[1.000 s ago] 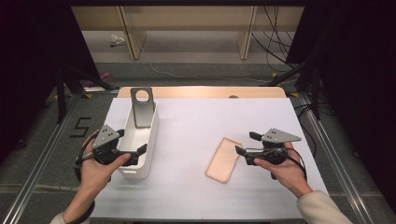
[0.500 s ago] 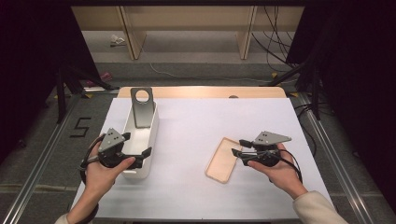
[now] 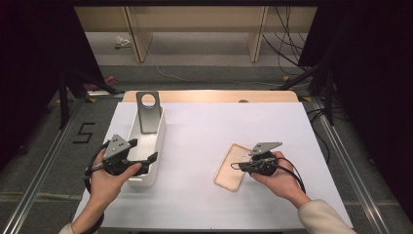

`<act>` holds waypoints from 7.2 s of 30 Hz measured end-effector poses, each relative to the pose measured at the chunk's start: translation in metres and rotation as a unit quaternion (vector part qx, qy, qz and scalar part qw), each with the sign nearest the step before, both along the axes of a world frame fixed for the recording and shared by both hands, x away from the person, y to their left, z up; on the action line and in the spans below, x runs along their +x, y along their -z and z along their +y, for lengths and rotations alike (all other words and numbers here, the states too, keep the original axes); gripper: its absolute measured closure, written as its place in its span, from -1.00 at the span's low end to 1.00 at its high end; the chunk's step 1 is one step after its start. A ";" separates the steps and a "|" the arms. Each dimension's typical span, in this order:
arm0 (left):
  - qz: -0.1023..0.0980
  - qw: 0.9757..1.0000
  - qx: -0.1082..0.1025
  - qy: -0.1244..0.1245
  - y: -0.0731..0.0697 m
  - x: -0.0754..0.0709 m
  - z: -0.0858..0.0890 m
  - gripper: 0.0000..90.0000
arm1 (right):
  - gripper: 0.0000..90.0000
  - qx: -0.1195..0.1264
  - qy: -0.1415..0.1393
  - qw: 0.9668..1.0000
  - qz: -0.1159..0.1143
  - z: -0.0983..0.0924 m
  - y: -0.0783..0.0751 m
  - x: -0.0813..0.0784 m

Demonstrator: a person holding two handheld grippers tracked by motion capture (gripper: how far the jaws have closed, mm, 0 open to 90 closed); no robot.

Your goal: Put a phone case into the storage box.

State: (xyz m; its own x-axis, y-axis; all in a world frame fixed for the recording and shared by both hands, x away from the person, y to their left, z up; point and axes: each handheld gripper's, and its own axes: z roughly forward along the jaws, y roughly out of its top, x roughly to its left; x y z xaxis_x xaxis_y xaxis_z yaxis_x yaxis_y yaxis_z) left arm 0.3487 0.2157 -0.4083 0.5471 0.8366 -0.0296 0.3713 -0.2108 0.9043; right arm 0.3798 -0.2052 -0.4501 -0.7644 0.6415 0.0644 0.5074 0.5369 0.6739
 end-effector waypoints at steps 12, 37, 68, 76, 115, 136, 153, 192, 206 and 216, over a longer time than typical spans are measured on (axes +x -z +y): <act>0.004 1.000 0.004 0.001 0.001 0.001 -0.001 -0.69 | 1.00 -0.032 -0.025 0.999 0.030 0.014 0.008 -0.003; 0.006 1.000 0.011 0.005 0.002 0.001 -0.003 -0.68 | 1.00 -0.124 -0.038 0.991 0.028 0.006 0.010 0.001; 0.010 0.998 0.046 0.032 0.010 0.005 -0.008 -0.66 | 0.58 -0.097 -0.033 0.995 -0.012 -0.013 -0.004 0.005; 0.009 0.998 0.053 0.041 0.010 0.005 -0.013 -0.66 | 0.08 -0.096 -0.092 0.991 -0.024 -0.011 -0.010 0.000; 0.011 0.997 0.055 0.049 0.011 0.003 -0.017 -0.66 | -0.31 -0.220 -0.207 0.953 -0.012 0.010 -0.004 -0.014; 0.012 0.997 0.058 0.054 0.012 0.003 -0.019 -0.66 | -0.15 -0.296 -0.255 0.920 -0.007 0.035 0.005 -0.014; 0.012 0.996 0.059 0.062 0.013 0.002 -0.021 -0.66 | 0.53 -0.324 -0.299 0.897 0.010 0.045 0.003 -0.022; 0.011 0.995 0.064 0.071 0.014 0.002 -0.023 -0.66 | 0.92 -0.343 -0.332 0.879 0.004 0.048 0.002 -0.028; 0.008 0.996 0.061 0.070 0.013 0.001 -0.023 -0.65 | 0.93 -0.320 -0.331 0.888 0.004 0.042 -0.004 -0.027; 0.008 0.996 0.060 0.069 0.012 0.001 -0.023 -0.65 | 0.95 -0.280 -0.318 0.906 -0.014 0.034 -0.014 -0.024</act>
